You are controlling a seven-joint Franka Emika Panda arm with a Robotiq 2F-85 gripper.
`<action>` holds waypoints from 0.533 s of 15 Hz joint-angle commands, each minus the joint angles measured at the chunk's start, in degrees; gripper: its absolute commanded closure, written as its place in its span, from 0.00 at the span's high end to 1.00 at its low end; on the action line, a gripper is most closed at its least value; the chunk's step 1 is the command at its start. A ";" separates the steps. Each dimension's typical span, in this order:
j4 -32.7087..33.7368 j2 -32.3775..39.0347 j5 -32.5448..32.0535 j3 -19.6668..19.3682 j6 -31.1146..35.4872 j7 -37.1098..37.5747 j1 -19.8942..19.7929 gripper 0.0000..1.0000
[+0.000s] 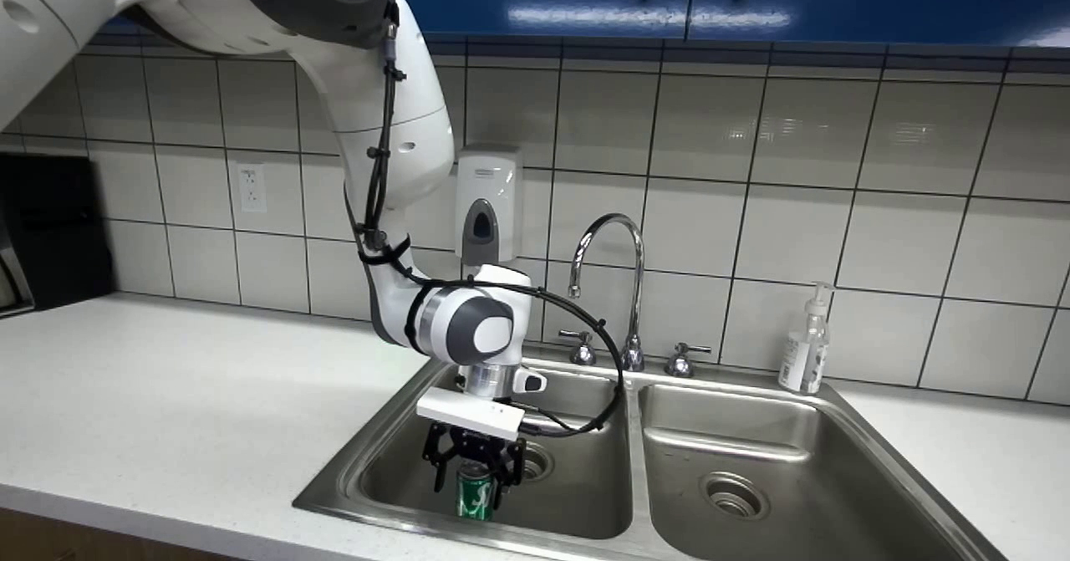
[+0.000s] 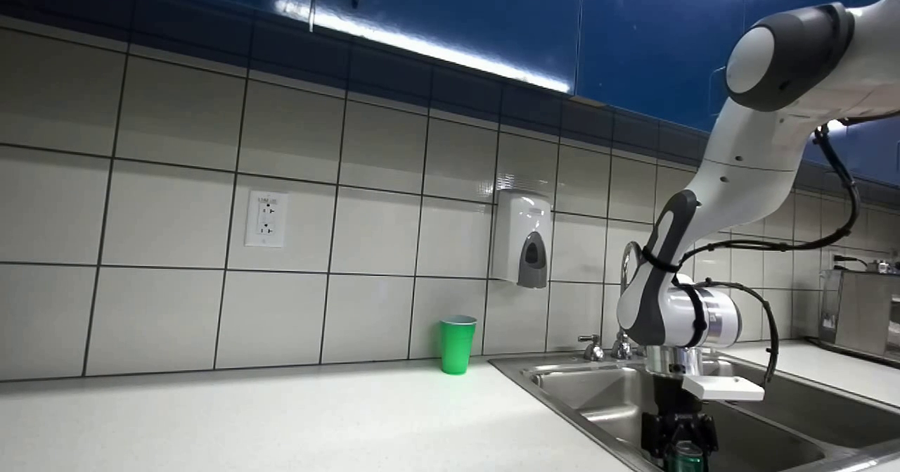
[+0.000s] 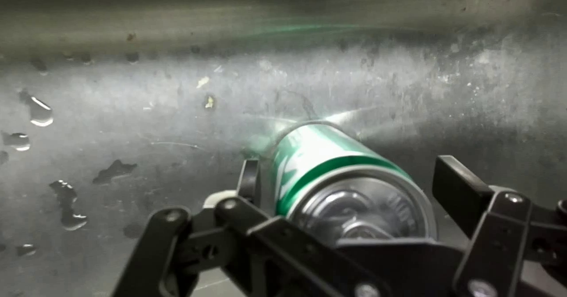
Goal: Put the green can in the sink on the left.
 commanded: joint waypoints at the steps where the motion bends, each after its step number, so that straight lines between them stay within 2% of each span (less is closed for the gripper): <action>1: -1.19 -2.81 0.53 1.37 -0.38 -1.68 -0.91 1.00; 8: -3.03 -11.22 1.69 2.38 -1.29 -2.52 -0.99 1.00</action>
